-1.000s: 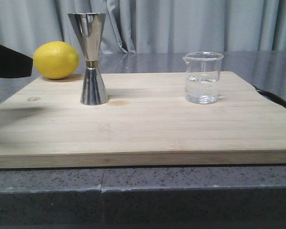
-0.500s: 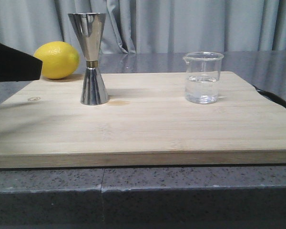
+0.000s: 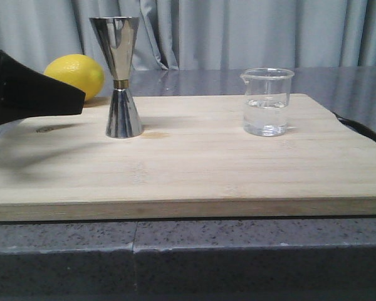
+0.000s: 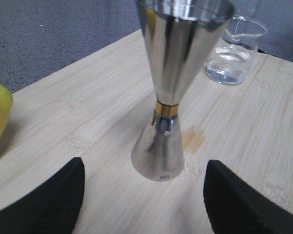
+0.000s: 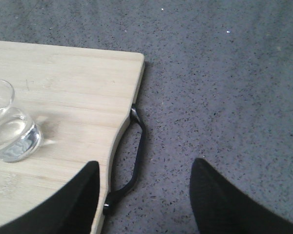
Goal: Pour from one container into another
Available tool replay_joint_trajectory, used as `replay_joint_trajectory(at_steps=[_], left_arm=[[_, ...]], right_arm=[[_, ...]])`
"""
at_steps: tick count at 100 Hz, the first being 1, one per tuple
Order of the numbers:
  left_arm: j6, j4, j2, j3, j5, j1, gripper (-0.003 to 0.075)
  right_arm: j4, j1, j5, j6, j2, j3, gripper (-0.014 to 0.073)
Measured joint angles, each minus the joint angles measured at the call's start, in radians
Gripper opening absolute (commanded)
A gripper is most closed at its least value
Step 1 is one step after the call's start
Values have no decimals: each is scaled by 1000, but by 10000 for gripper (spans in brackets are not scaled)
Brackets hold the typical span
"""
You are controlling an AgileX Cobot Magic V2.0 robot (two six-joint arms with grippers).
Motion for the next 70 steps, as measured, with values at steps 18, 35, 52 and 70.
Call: replay_joint_trajectory(at_steps=[18, 35, 52, 70], left_arm=[[0, -2, 78, -69, 47, -2, 484], [25, -2, 136, -108, 82, -39, 484], [49, -2, 192, -147, 95, -87, 484], [52, -2, 235, -197, 122, -111, 483]], right_arm=[[0, 0, -13, 0, 5, 0, 377], [0, 0, -31, 0, 5, 0, 377], [0, 0, -33, 0, 5, 0, 375], [0, 0, -35, 0, 5, 0, 375]])
